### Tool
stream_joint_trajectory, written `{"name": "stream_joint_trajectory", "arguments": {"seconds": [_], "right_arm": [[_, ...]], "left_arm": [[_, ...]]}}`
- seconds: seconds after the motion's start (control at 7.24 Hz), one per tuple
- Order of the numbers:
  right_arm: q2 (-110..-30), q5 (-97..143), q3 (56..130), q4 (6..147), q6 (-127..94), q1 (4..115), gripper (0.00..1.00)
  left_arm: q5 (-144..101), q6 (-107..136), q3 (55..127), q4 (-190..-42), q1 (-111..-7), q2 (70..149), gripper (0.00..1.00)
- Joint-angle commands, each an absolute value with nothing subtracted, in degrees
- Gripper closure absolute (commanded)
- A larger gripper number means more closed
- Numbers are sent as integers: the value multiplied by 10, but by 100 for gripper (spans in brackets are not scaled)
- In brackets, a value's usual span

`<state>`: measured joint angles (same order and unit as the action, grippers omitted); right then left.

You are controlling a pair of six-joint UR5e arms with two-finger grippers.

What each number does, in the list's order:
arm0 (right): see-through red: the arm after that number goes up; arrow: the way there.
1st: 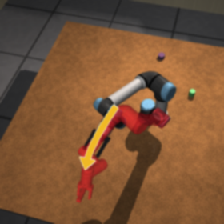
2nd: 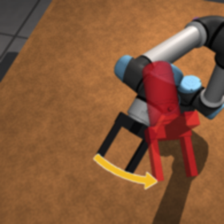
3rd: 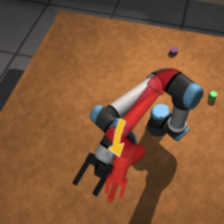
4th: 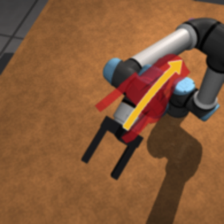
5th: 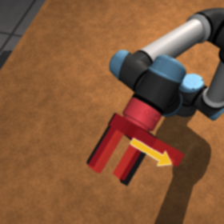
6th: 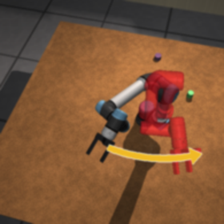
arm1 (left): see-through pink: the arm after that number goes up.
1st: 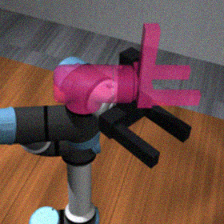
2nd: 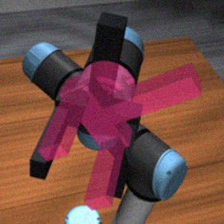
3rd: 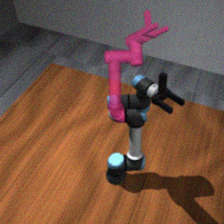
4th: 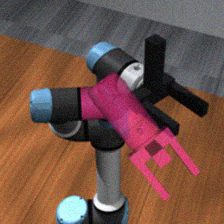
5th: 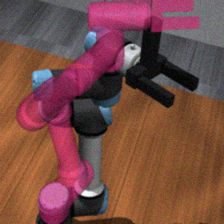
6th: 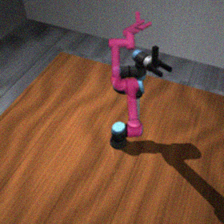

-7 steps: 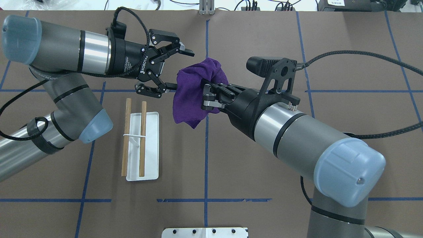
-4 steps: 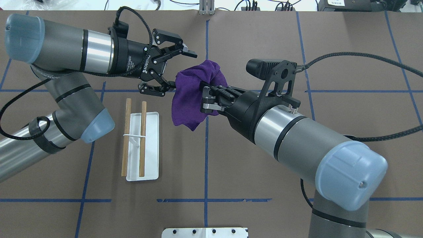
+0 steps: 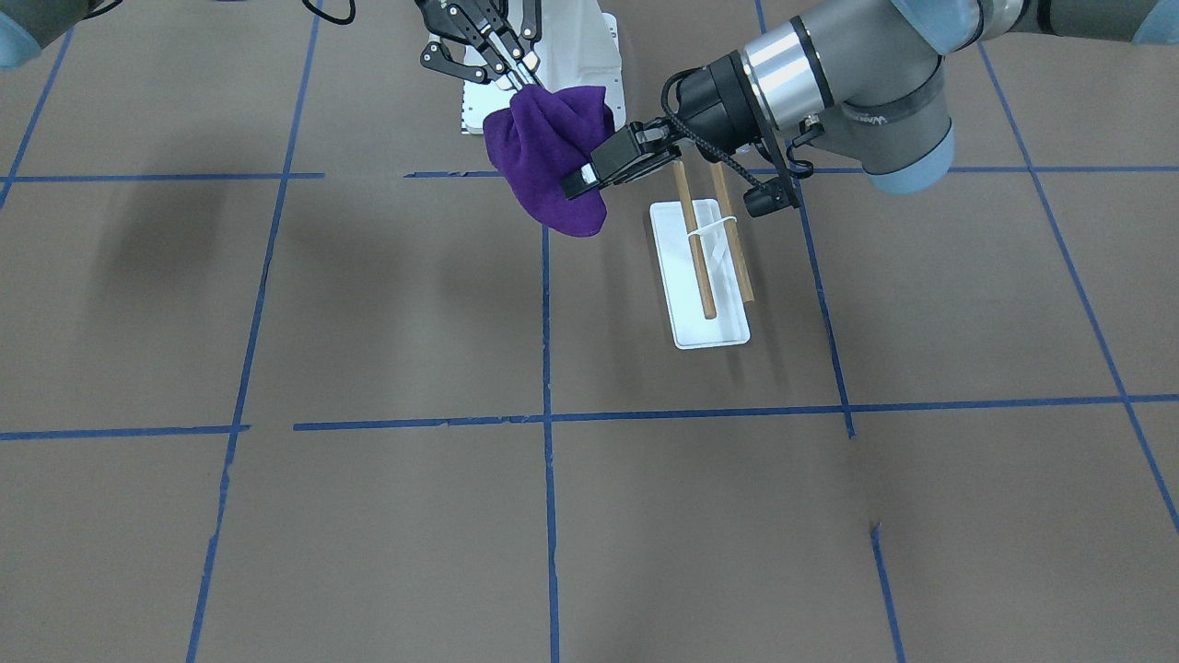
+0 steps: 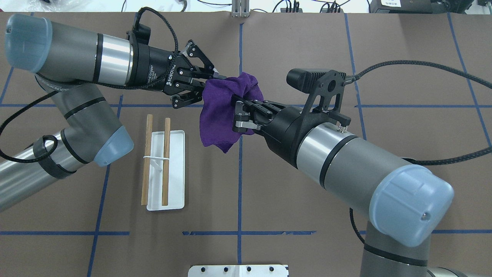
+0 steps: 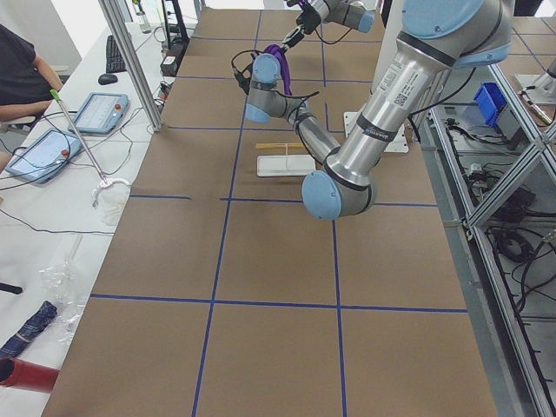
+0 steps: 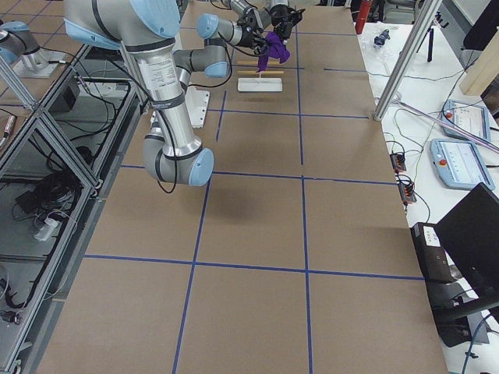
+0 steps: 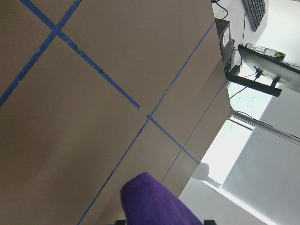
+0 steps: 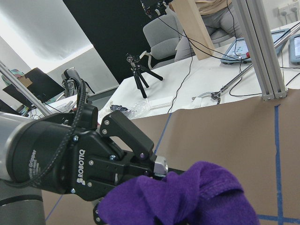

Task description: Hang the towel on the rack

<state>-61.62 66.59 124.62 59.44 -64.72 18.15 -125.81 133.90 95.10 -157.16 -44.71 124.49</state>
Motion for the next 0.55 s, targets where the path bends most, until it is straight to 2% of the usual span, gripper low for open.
{"name": "stream_joint_trajectory", "arguments": {"seconds": [0.0,0.14,0.28,0.41], "right_arm": [[-617,668,1248,590,-643,182,100],[-615,669,1248,584,-647,182,26],[-618,671,1263,584,-649,179,0],[-619,672,1264,584,-650,178,0]], "left_arm": [[-1269,1339,951,-1570,-455,1245,100],[-1269,1339,952,-1571,-460,1245,100],[-1269,1343,955,-1570,-460,1248,100],[-1269,1344,956,-1566,-460,1248,100]]}}
